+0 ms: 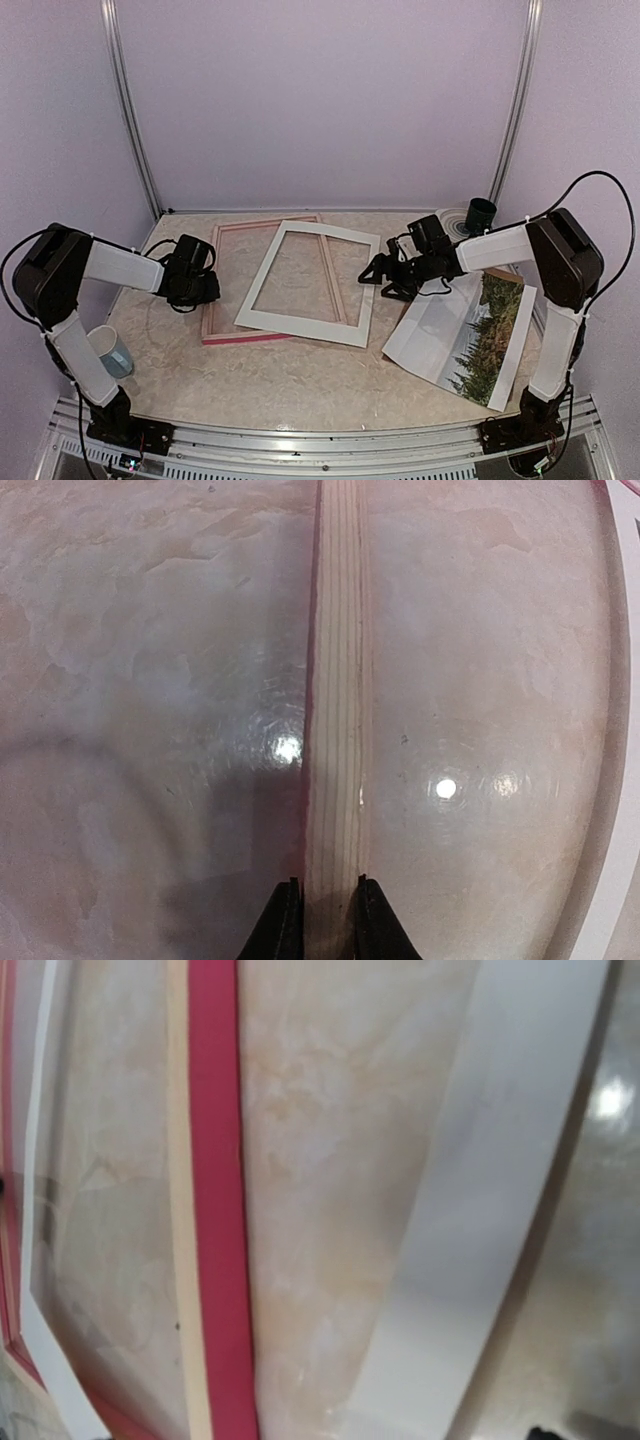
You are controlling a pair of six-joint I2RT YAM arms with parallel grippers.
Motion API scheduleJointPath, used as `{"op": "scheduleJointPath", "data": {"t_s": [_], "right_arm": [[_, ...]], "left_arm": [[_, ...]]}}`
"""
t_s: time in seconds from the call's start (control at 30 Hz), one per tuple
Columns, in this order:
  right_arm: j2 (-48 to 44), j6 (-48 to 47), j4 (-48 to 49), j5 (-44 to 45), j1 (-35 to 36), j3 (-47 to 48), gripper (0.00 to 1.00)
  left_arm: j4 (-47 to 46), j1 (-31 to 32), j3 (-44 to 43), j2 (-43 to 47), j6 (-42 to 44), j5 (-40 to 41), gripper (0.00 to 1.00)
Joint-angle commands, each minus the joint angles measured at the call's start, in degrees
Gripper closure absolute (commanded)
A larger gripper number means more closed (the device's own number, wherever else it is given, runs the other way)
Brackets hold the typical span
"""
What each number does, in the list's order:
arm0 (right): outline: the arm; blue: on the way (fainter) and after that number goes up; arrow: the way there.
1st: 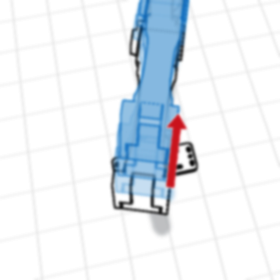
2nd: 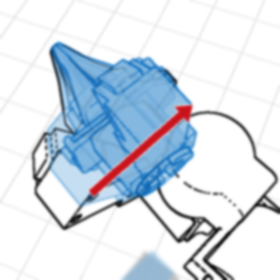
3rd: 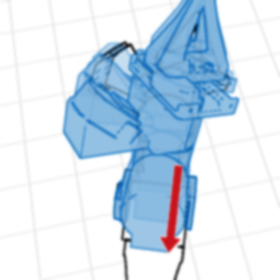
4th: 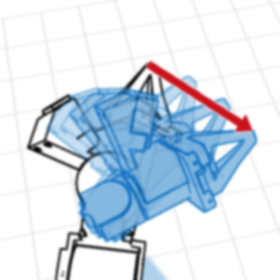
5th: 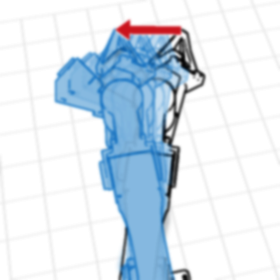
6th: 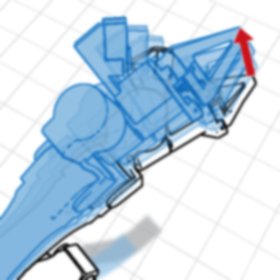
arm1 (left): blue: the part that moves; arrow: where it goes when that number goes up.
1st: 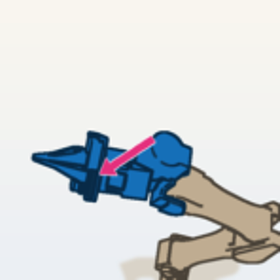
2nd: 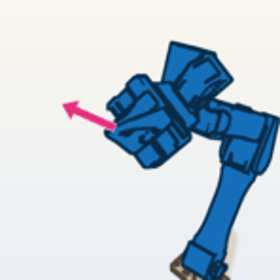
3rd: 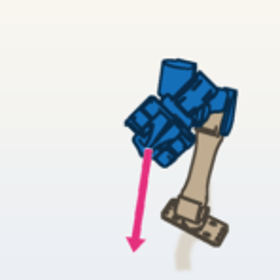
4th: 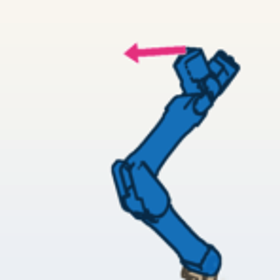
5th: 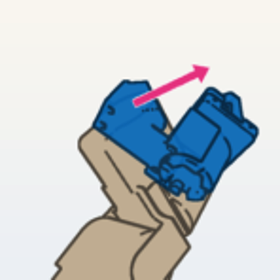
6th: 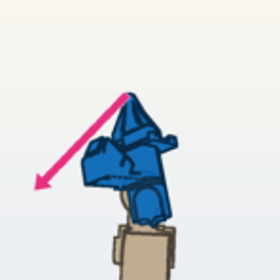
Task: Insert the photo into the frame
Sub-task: Move the frame body to the center of the board.
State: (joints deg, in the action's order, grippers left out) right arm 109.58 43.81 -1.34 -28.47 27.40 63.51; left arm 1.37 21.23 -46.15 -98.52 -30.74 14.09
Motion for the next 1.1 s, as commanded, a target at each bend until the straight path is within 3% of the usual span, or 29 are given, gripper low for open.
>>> {"op": "scheduleJointPath", "data": {"t_s": [0.0,0.23,0.5,0.67,1.07], "right_arm": [[-1.9,-2.4,-2.9,-0.6,-1.4,2.9,0.12],[0.2,-6.8,-8.9,-1.3,-2.0,7.5,0.12],[-0.1,-9.1,-14.8,5.2,-2.6,9.6,0.12],[-1.3,-8.1,-14.8,8.1,-2.7,7.1,0.11],[-0.4,-1.9,-9.6,6.0,-2.6,0.6,0.11]], "left_arm": [[4.9,1.3,3.7,0.3,-1.1,-1.5,0.90],[1.9,4.4,7.6,2.8,-1.6,-4.7,0.91],[1.3,7.1,9.4,4.9,-3.2,-4.8,0.91],[1.3,7.0,9.8,6.0,-4.2,-3.0,0.86],[0.4,6.9,9.4,6.9,-3.8,-2.1,0.80]]}}
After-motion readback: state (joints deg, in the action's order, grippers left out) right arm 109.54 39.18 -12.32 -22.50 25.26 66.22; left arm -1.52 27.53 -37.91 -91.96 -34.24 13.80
